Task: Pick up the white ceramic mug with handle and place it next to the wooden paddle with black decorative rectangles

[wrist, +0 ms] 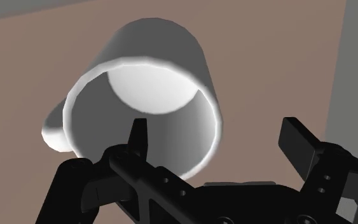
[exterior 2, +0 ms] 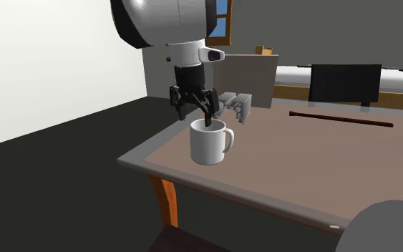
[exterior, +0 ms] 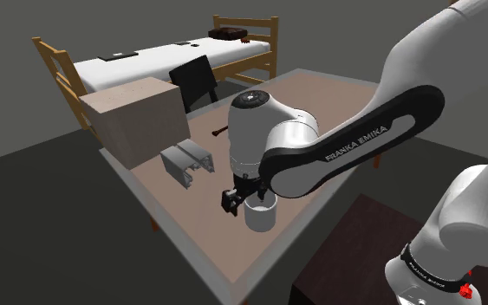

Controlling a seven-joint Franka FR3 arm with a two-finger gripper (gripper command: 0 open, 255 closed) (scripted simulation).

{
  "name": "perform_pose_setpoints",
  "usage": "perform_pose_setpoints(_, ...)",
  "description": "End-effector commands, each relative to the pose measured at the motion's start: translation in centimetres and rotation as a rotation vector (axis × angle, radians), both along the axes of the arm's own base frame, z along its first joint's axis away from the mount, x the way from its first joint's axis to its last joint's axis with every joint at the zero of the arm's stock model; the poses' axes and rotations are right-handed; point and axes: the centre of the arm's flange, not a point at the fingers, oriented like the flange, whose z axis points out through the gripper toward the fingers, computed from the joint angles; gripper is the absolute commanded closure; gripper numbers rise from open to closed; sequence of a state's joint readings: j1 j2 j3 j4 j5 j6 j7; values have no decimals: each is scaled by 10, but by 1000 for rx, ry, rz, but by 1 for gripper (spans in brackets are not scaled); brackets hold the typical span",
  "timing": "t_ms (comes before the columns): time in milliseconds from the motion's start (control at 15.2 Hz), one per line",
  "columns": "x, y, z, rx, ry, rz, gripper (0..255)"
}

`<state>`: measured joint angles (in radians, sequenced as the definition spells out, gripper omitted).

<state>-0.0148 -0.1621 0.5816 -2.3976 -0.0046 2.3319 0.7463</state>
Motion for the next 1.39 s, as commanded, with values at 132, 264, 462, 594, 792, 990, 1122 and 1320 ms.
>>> perform_pose_setpoints(132,2,0,-21,1,0,-1,0)
perform_pose_setpoints(264,3,0,-29,1,0,-1,0)
perform_pose_setpoints(462,3,0,-29,1,0,-1,0)
perform_pose_setpoints(594,3,0,-29,1,0,-1,0)
perform_pose_setpoints(792,3,0,-29,1,0,-1,255)
perform_pose_setpoints(990,3,0,-29,1,0,-1,255)
perform_pose_setpoints(1122,3,0,-29,1,0,-1,255)
perform_pose_setpoints(1320,3,-1,-29,1,0,-1,255)
